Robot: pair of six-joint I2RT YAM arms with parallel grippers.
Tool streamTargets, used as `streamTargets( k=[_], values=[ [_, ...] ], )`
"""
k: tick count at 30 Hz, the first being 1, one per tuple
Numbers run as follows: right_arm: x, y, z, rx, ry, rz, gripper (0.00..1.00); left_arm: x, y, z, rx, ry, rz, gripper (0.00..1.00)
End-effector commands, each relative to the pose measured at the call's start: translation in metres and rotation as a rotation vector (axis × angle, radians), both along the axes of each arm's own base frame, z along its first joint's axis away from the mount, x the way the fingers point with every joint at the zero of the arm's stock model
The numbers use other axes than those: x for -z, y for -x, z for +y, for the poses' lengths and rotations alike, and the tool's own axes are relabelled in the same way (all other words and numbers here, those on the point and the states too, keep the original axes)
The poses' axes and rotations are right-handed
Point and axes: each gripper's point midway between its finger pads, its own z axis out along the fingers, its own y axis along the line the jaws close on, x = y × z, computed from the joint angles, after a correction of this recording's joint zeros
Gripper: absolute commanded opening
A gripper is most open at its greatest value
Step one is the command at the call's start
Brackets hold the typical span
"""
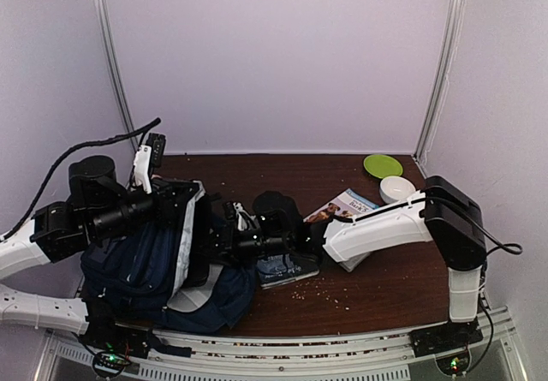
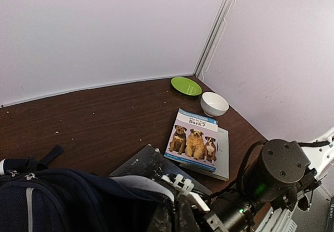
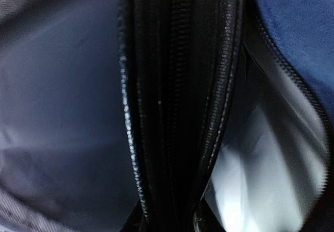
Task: Pack the student bag
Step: Place the stationery in the student bag.
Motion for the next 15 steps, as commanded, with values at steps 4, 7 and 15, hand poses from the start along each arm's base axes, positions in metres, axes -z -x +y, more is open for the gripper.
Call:
streamTargets(
  k=[4,7,15],
  values=[
    [-0.024,-0.019,0.031,0.070,-0.109,-0.017,0.00,-0.088,0.007,-0.019,0.090,0.344,-0.143,0.00],
    [-0.022,-0.017,0.041,0.058,-0.096,-0.035,0.00,-0.086,-0.001,-0.019,0.046,0.348,-0.128,0.00],
    [0.013,-0.008,0.062,0.020,0.015,-0.052,0.00,-0.098,-0.013,-0.026,0.009,0.394,-0.120,0.00]
  ],
)
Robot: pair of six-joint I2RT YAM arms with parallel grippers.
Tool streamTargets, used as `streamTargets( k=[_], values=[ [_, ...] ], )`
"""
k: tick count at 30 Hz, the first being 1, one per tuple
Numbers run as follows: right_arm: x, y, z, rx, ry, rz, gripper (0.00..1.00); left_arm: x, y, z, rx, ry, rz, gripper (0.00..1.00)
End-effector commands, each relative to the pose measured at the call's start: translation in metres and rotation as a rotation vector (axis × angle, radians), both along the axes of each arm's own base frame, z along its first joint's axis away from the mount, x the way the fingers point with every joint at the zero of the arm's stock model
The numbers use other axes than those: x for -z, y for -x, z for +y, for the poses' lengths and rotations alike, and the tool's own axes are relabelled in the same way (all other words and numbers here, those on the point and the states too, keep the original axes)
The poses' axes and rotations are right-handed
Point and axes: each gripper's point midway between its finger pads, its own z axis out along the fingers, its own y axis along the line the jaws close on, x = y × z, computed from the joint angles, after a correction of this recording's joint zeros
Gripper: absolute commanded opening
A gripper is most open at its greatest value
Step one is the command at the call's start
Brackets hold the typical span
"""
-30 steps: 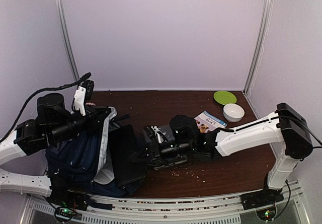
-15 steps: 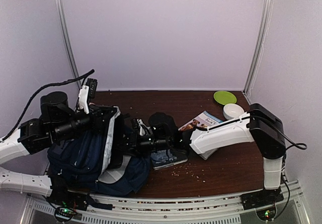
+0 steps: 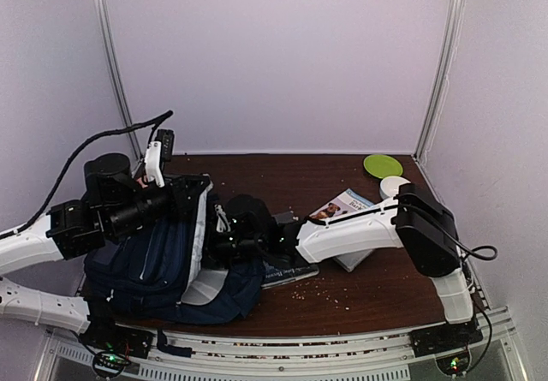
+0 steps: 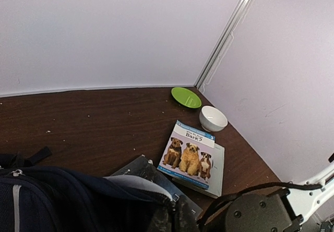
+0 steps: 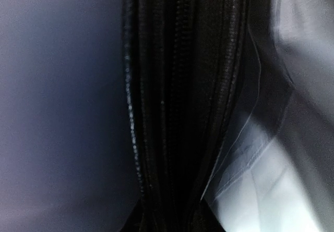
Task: Pack the student bag
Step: Place the stationery in the student bag.
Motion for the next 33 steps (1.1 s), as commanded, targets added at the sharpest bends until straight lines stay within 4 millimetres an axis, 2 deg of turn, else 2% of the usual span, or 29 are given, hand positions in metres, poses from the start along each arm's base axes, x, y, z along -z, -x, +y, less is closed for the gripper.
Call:
streamTargets(
  k=[1,6,12,13,16,17,19,24,29,33],
  values=[
    [-0.002,-0.002,0.019,-0.005,-0.034,-0.021,0.00,-0.103,0.007,-0.013,0.069,0.311,-0.174,0.00],
    [-0.005,-0.005,0.039,-0.011,-0.094,0.005,0.00,-0.112,0.009,-0.029,0.132,0.368,-0.167,0.00],
    [-0.018,-0.006,0.062,-0.044,-0.195,0.043,0.00,-0.115,0.010,-0.035,0.156,0.397,-0.166,0.00],
    [-0.019,-0.003,0.065,-0.069,-0.203,0.044,0.04,-0.114,0.010,-0.034,0.153,0.392,-0.166,0.00],
    [-0.024,0.003,0.063,-0.105,-0.231,0.046,0.39,-0.109,0.008,-0.024,0.111,0.373,-0.167,0.00],
    [-0.024,0.004,0.059,-0.105,-0.235,0.042,0.47,-0.108,0.007,-0.019,0.092,0.370,-0.171,0.00],
    [-0.031,0.005,0.052,-0.103,-0.231,0.010,0.56,-0.104,0.006,-0.009,0.053,0.353,-0.175,0.00],
    [-0.051,0.008,0.033,-0.105,-0.168,-0.068,0.76,-0.108,0.007,0.026,-0.064,0.311,-0.205,0.00],
    [-0.058,0.007,0.016,-0.089,-0.072,-0.111,0.85,-0.119,0.013,0.067,-0.173,0.313,-0.245,0.00],
    [-0.070,0.007,0.005,-0.076,-0.036,-0.144,0.89,-0.123,0.018,0.087,-0.217,0.305,-0.262,0.00]
  ],
)
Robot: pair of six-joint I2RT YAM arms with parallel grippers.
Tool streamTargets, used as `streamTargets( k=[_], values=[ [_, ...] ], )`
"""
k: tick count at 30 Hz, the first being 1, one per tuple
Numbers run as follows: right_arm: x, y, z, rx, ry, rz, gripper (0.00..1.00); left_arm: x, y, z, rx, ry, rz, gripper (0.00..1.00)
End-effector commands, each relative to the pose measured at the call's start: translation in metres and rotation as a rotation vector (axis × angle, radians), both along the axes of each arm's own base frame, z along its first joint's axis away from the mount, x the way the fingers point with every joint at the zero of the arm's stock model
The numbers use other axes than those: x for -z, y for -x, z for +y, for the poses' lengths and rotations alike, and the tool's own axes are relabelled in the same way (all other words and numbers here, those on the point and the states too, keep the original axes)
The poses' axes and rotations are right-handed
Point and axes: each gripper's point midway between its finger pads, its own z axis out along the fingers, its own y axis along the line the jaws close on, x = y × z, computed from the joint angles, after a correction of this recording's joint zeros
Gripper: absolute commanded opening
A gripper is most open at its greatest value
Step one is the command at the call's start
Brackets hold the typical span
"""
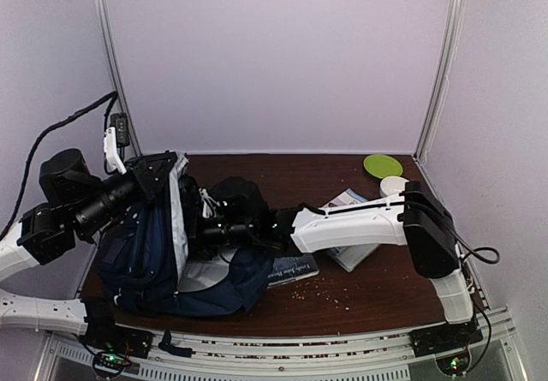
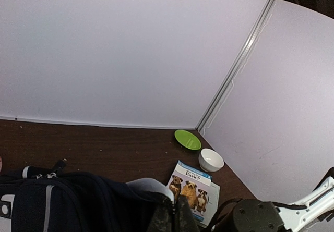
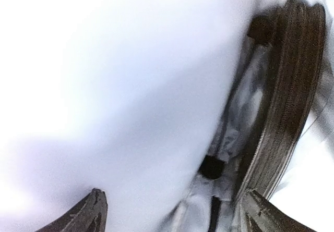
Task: Pack the student bag
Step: Place the stationery in the student bag.
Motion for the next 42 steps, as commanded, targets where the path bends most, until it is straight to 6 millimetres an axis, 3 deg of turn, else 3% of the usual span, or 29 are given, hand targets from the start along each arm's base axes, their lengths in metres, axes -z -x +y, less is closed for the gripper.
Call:
streamTargets(
  k=[1,9,17,22,26,28,31,34,38,42],
  values=[
    [-0.023,0.000,-0.017,0.019,0.042,-0.080,0.90,-0.061,0.010,0.040,-0.095,0.149,-0.150,0.00],
    [-0.036,-0.002,-0.035,0.034,0.128,-0.175,0.98,-0.052,0.018,0.059,-0.126,0.139,-0.142,0.00],
    [-0.081,-0.007,-0.076,0.092,0.125,-0.272,0.99,-0.043,0.024,0.083,-0.181,0.126,-0.134,0.00],
    [-0.110,-0.014,-0.096,0.134,0.022,-0.278,0.98,-0.035,0.022,0.074,-0.153,0.097,-0.120,0.00],
    [-0.143,-0.021,-0.135,0.203,-0.022,-0.359,0.96,-0.029,0.024,0.066,-0.115,0.059,-0.113,0.00],
    [-0.143,-0.039,-0.166,0.278,0.039,-0.393,0.97,-0.025,0.026,0.061,-0.089,0.023,-0.118,0.00],
    [-0.122,-0.070,-0.223,0.434,0.174,-0.424,0.97,-0.011,0.028,0.048,-0.032,-0.049,-0.118,0.00],
    [-0.079,-0.093,-0.286,0.574,0.319,-0.412,0.97,0.007,0.034,0.024,0.084,-0.124,-0.108,0.00],
    [0.002,-0.100,-0.360,0.708,0.504,-0.348,0.95,0.037,0.041,0.000,0.208,-0.217,-0.064,0.00],
    [0.064,-0.096,-0.403,0.802,0.534,-0.226,0.93,0.065,0.040,-0.001,0.217,-0.299,-0.020,0.00]
  ],
)
